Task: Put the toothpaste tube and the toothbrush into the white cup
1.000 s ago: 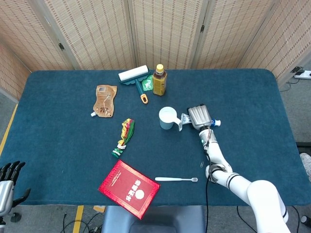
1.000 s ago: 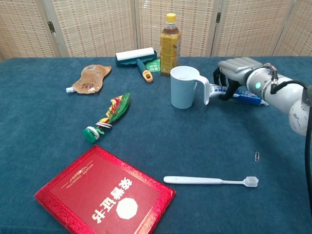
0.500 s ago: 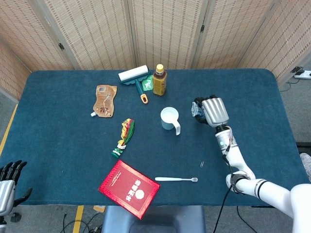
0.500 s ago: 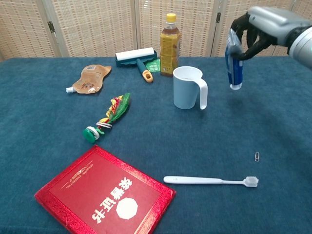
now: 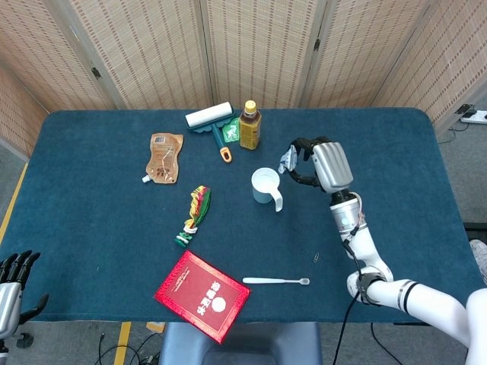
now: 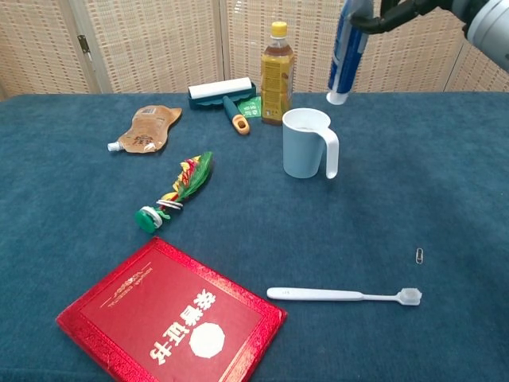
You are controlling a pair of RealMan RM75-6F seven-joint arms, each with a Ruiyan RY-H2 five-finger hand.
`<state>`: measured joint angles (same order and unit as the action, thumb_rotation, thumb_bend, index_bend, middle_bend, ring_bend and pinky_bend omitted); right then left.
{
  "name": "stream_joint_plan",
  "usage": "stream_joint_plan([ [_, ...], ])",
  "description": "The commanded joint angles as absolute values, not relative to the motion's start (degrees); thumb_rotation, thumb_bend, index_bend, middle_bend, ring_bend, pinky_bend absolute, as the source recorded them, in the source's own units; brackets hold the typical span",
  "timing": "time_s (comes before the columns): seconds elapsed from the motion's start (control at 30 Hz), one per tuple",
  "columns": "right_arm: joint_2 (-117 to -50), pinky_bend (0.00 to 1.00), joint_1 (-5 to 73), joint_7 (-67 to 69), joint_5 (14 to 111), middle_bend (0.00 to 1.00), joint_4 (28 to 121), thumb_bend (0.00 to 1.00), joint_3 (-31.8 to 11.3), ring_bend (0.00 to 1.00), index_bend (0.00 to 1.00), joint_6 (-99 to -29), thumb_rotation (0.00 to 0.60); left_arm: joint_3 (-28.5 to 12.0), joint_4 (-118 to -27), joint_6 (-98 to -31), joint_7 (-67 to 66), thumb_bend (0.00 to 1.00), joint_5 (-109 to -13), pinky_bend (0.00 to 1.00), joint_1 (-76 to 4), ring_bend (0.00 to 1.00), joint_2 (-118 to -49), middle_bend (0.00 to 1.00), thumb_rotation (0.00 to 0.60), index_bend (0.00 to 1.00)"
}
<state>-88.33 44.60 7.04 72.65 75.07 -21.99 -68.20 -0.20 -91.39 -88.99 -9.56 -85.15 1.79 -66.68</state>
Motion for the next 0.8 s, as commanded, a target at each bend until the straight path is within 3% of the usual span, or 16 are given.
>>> stream_joint_plan([
  [0.03, -90.6, 0.44, 46.4, 8.3, 72.4, 0.66, 73.7, 0.26, -23.2, 0.60, 0.73, -67.5, 0.600, -0.2, -91.4, -89.1, -9.6, 0.33, -85.1, 0.15, 1.9, 0.10, -66.6, 0.15, 0.600, 0.16],
  [0.23, -93.6, 0.44, 48.4, 8.9, 70.3, 0.66, 71.3, 0.26, -24.8, 0.60, 0.73, -66.2, 0.600, -0.1, -91.3, -89.5, -9.3, 0.33, -84.7, 0.15, 2.5, 0.10, -66.3, 0.15, 0.600, 0.16],
  [0.8, -93.9, 0.44, 47.0, 10.8, 67.9, 0.66, 70.6, 0.24, -23.0, 0.61, 0.73, -62.8, 0.600, -0.2, -90.9, -89.0, -9.2, 0.33, -84.7, 0.15, 2.3, 0.10, -66.7, 0.15, 0.600, 0.16],
])
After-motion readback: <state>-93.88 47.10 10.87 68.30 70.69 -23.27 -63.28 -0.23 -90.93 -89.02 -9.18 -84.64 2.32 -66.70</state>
